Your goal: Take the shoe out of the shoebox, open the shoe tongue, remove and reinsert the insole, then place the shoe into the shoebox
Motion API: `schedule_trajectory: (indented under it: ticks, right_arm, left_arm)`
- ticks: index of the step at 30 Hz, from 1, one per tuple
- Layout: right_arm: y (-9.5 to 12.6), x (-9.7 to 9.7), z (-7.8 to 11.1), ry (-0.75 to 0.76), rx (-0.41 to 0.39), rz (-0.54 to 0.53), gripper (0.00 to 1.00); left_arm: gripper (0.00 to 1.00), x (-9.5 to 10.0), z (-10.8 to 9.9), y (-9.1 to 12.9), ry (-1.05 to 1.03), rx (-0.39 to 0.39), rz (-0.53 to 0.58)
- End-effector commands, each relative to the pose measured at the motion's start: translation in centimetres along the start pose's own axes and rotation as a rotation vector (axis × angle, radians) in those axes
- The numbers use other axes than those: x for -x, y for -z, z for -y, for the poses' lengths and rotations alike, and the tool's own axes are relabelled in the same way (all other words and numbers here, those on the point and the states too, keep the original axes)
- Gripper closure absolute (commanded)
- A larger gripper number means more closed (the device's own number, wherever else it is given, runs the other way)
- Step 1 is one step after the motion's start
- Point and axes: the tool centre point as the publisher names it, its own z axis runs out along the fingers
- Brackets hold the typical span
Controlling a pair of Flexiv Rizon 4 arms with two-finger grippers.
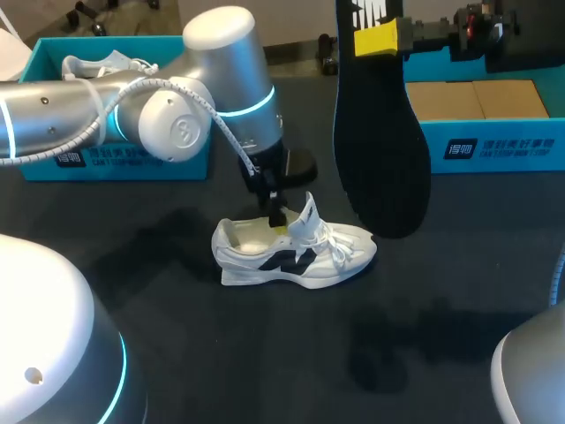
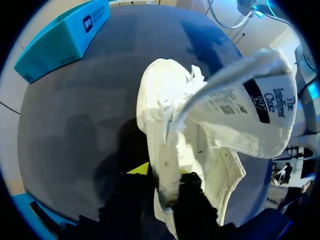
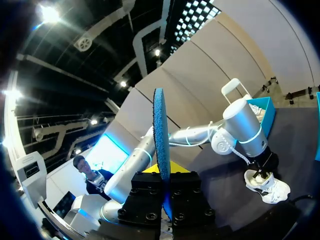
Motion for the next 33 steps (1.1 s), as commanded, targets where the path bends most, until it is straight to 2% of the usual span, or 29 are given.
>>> schedule_trajectory:
  ticks: [1, 3, 12, 20, 22, 27, 33]
  right_arm:
    - [-0.4, 0.0, -0.3, -0.002, -0.004, 0.001, 1.00]
    - [-0.4, 0.0, -0.3, -0.002, -0.004, 0.001, 1.00]
    - [-0.4, 0.0, -0.3, -0.002, -0.004, 0.001, 1.00]
    - [-0.4, 0.0, -0.3, -0.002, -0.004, 0.001, 1.00]
    - [-0.4, 0.0, -0.3, -0.002, -0.004, 0.001, 1.00]
    - [-0.4, 0.0, -0.3, -0.002, -0.004, 0.001, 1.00]
    - [-0.4, 0.0, -0.3, -0.002, -0.004, 0.001, 1.00]
  left_arm:
    - [1.00, -0.1, -0.2, 0.3, -0.045, 0.011, -0.031]
    - [1.00, -0.3, -0.2, 0.7, -0.086, 0.008, -0.088]
    - [1.00, -0.6, 0.3, 4.6, -0.242, 0.038, -0.192]
    - [1.00, -0.2, 1.3, 6.4, -0.582, 0.153, -0.420]
    - [1.00, -0.7, 1.5, 6.7, -0.758, 0.208, -0.473]
    - [1.00, -1.2, 1.3, 7.0, -1.031, 0.307, -0.507]
    - [1.00, -1.2, 1.7, 7.3, -1.152, 0.326, -0.503]
